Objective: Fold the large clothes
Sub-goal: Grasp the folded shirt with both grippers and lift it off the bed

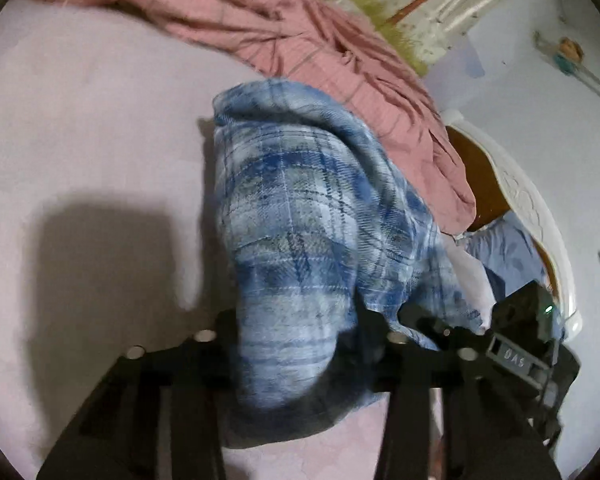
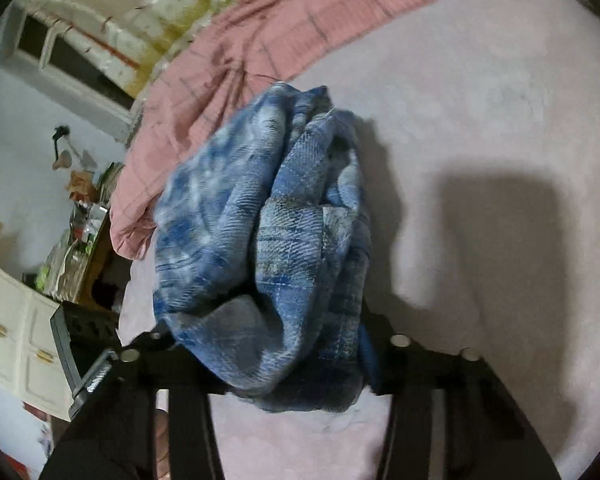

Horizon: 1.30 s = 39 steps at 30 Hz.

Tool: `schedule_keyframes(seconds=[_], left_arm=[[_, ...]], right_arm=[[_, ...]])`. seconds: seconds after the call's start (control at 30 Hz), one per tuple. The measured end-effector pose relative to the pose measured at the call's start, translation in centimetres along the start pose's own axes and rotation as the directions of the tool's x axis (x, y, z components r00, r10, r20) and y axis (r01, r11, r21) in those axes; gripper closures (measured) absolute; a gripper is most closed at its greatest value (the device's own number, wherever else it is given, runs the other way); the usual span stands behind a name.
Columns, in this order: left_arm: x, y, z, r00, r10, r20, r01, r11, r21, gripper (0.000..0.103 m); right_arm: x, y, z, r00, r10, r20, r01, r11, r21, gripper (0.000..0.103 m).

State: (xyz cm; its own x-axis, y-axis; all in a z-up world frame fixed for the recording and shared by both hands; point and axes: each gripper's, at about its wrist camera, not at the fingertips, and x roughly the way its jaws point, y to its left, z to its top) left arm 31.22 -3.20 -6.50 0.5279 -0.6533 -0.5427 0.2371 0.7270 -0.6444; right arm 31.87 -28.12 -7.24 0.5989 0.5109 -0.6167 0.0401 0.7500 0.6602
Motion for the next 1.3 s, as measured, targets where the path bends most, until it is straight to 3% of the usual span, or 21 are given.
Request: schedule_keyframes(seconds=[0.17,0.37,0.5,0.6,0.7,0.77,0.83,0.93,1.0,1.1,1.13,1.17,1.2,1.3], left_arm=[[-3.4,-6.3,-0.4,0.992,0.039,0.121,-0.063,0.978,0.197,0.075],[-6.9,-16.8,1.9,0.975,-0.083,0.206,0.004,0.934,0.357,0.075],[-6.3,-24.9,2.3,0.958,-0.195,0.211,0.080,0.887,0.456,0.075],[-3.6,-31.0,2.5,0.940,-0.286,0.186,0.162,0.852,0.497,0.075],[-0.2,-36.1,1.8,0.910,-0.391,0.138,0.276,0.819,0.504,0.075],[2.8,-38.4,0.6,0.881,-0.463,0.098,0.363,0.794,0.487,0.075],[6.1,-40.2,-1.2,0.869,-0.490,0.067,0.393,0.767,0.508,0.074],[12.8,-41.4,-3.3,0.878,-0.478,0.019,0.406,0.765,0.500,0.074],[17.4,-41.3,-4.6,0.892,-0.452,-0.025,0.407,0.777,0.481,0.074],[25.5,-39.6,-7.8,0.937,-0.328,-0.121,0.345,0.814,0.468,0.073],[26.8,-39.0,-9.0,0.944,-0.310,-0.117,0.326,0.809,0.489,0.070],[26.7,-39.1,-9.8,0.949,-0.304,-0.085,0.300,0.788,0.538,0.069],[26.1,-39.5,-9.9,0.953,-0.297,-0.052,0.273,0.775,0.570,0.068],[25.6,-39.6,-10.1,0.961,-0.276,-0.016,0.232,0.776,0.586,0.061]], right_arm=[[-5.3,3.6,-0.4,0.989,-0.017,0.146,0.035,0.992,-0.124,0.063],[-16.4,6.7,1.9,0.946,0.022,0.322,0.048,0.977,-0.206,0.063],[-24.9,6.7,3.8,0.886,0.003,0.463,0.120,0.964,-0.236,0.063],[-30.8,5.2,5.3,0.834,-0.039,0.550,0.183,0.961,-0.209,0.063],[-36.2,2.5,6.8,0.775,-0.093,0.625,0.240,0.958,-0.155,0.063],[-39.1,0.4,7.1,0.741,-0.126,0.660,0.274,0.954,-0.124,0.063],[-41.3,-2.7,6.8,0.707,-0.163,0.688,0.307,0.947,-0.091,0.062],[-42.0,-8.9,7.6,0.678,-0.249,0.692,0.357,0.934,-0.014,0.062],[-40.8,-13.3,8.6,0.680,-0.303,0.668,0.367,0.929,0.048,0.062],[-36.7,-20.1,9.9,0.704,-0.435,0.561,0.431,0.890,0.148,0.062],[-34.9,-22.4,10.3,0.719,-0.500,0.483,0.479,0.860,0.178,0.061],[-34.6,-23.7,10.5,0.724,-0.521,0.452,0.493,0.849,0.188,0.060],[-34.6,-24.4,10.6,0.727,-0.514,0.456,0.479,0.855,0.200,0.058],[-35.0,-24.0,10.8,0.717,-0.499,0.486,0.479,0.860,0.175,0.058]])
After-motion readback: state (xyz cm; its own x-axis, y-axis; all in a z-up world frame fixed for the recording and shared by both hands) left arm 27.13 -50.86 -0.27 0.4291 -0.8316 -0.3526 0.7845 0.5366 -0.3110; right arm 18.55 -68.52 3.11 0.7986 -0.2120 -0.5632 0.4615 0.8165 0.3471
